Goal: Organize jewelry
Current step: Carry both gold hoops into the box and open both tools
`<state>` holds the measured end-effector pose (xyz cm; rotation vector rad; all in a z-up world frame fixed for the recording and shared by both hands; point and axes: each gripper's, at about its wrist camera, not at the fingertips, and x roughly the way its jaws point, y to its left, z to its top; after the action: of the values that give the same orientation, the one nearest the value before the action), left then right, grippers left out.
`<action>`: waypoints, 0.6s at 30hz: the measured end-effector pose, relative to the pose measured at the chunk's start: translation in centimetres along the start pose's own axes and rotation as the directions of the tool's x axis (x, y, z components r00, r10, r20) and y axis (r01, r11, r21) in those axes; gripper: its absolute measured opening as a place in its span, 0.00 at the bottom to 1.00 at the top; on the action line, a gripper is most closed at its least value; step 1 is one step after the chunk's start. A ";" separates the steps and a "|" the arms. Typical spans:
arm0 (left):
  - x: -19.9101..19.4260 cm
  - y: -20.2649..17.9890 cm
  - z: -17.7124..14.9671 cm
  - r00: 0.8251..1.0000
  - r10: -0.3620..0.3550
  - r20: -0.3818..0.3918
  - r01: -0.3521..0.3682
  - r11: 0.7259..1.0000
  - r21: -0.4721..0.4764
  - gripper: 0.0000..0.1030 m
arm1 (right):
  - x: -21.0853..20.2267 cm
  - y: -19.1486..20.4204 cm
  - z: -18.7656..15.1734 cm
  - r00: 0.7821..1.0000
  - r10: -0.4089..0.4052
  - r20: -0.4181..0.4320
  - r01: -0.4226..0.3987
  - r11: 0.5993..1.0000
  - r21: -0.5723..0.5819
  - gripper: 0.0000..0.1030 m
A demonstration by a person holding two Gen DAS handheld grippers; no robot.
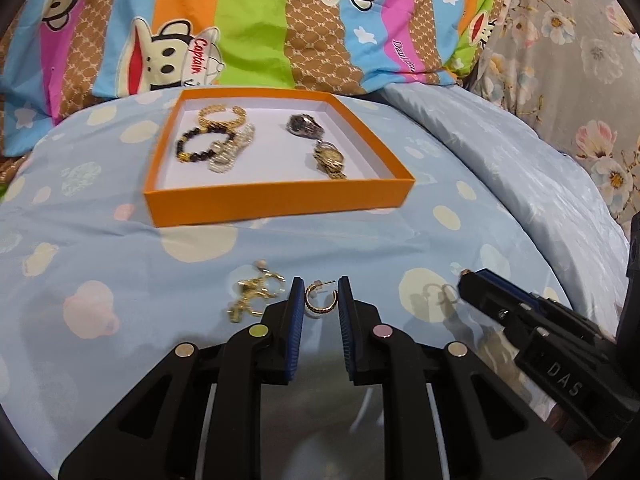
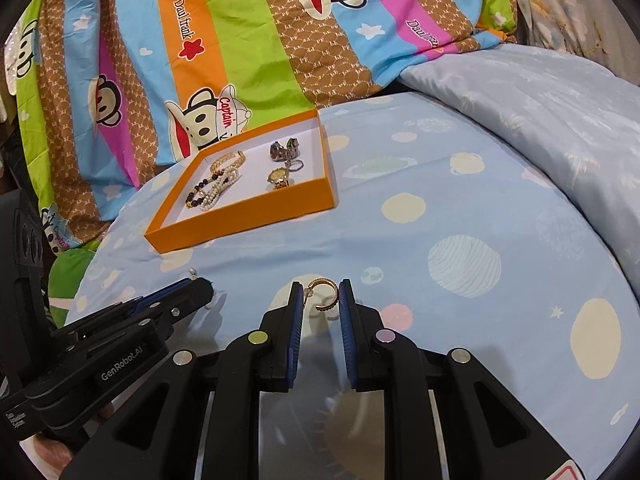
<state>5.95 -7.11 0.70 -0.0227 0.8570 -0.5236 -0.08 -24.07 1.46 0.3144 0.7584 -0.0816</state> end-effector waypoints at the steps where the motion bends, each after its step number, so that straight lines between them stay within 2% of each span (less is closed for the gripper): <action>1: -0.3 0.4 0.2 1.000 0.013 0.011 -0.013 1.000 -0.003 0.16 | 0.0 0.2 0.3 1.000 0.001 0.005 -0.001 1.000 -0.006 0.16; 11: -1.6 4.9 5.5 0.988 0.085 0.129 -0.078 0.995 -0.055 0.16 | 1.8 4.4 5.6 0.995 0.072 0.066 -0.065 0.994 -0.092 0.16; 14: -0.8 5.5 7.3 0.983 0.089 0.163 -0.080 0.995 -0.061 0.16 | 3.3 5.6 7.2 0.994 0.081 0.076 -0.072 0.992 -0.107 0.16; 18: 1.5 5.7 8.3 0.984 0.089 0.153 -0.081 0.995 -0.058 0.16 | 6.2 7.0 8.5 0.995 0.082 0.060 -0.074 0.989 -0.125 0.16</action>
<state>15.24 -4.37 3.80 -0.0731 0.7152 -0.4141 11.36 -19.78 4.69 0.2229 0.6828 0.0285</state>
